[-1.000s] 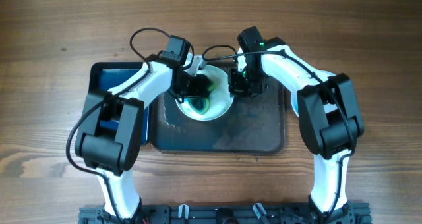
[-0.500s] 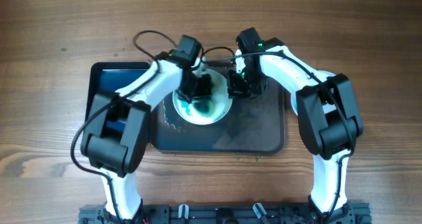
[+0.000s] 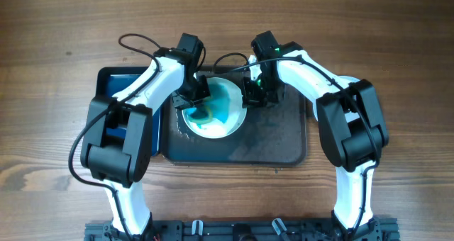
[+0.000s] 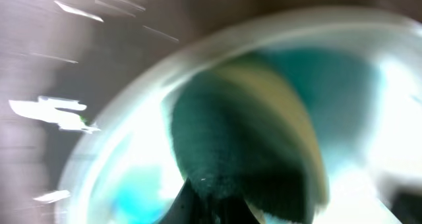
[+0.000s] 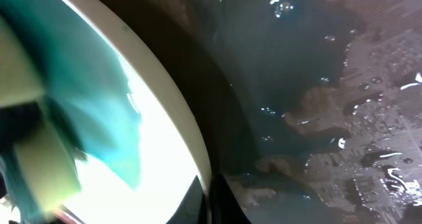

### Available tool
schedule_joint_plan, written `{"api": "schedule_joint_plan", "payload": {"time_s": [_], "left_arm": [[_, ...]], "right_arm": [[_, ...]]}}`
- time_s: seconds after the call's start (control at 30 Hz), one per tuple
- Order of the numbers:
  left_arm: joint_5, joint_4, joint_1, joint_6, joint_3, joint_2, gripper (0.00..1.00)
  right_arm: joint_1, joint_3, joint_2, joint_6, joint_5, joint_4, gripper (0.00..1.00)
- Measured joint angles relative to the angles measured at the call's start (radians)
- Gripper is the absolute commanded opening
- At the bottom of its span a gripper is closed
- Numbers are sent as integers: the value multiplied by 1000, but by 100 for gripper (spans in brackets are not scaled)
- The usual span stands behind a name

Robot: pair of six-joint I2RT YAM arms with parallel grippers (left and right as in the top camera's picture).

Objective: Clean dirty plates on tray and stack at the side
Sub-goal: 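Hold the plate with the right gripper and scrub it with the left-held sponge, then carry the plate with the right gripper onto the stack right of the tray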

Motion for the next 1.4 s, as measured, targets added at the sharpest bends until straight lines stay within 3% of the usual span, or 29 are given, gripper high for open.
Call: {"api": "schedule_joint_plan", "payload": {"time_s": [0.1, 0.2, 0.27, 0.33, 0.4, 0.53, 0.63, 0.8, 0.93, 1.0, 1.1, 1.17, 1.27, 1.4], "left_arm": [[374, 54, -10, 111, -7, 9, 4], [480, 2, 33, 141, 66, 11, 4], [457, -71, 90, 146, 146, 10, 4], [299, -211, 237, 139, 317, -9, 4], [196, -236, 296, 131, 357, -44, 4], [56, -287, 375, 115, 376, -113, 4], [16, -297, 373, 112, 376, -114, 4], [5, -297, 373, 112, 376, -114, 4], [5, -299, 373, 112, 376, -114, 4], [5, -299, 373, 112, 376, -114, 4], [4, -299, 373, 112, 376, -114, 4], [5, -299, 373, 112, 376, -114, 4], [4, -292, 373, 105, 376, -114, 4], [1, -263, 370, 83, 376, -114, 4]], "right_arm": [[-1, 0, 0, -9, 0, -6, 4], [-1, 0, 0, -16, -5, -29, 4], [-1, 0, 0, -18, -7, -36, 4], [0, 0, -6, -18, 26, -52, 4], [12, -1, -56, -19, 140, -76, 4], [119, -2, -318, 4, 595, -124, 4], [278, -1, -457, 40, 1056, -195, 4], [505, -1, -468, 47, 1550, -230, 4], [647, -1, -468, 47, 1843, -227, 4], [685, -1, -468, 48, 1901, -226, 4], [688, -1, -468, 51, 1900, -227, 4], [668, -1, -470, 54, 1755, -222, 4], [560, -1, -472, 55, 1301, -163, 4], [282, -1, -472, 100, 660, -69, 4]]}}
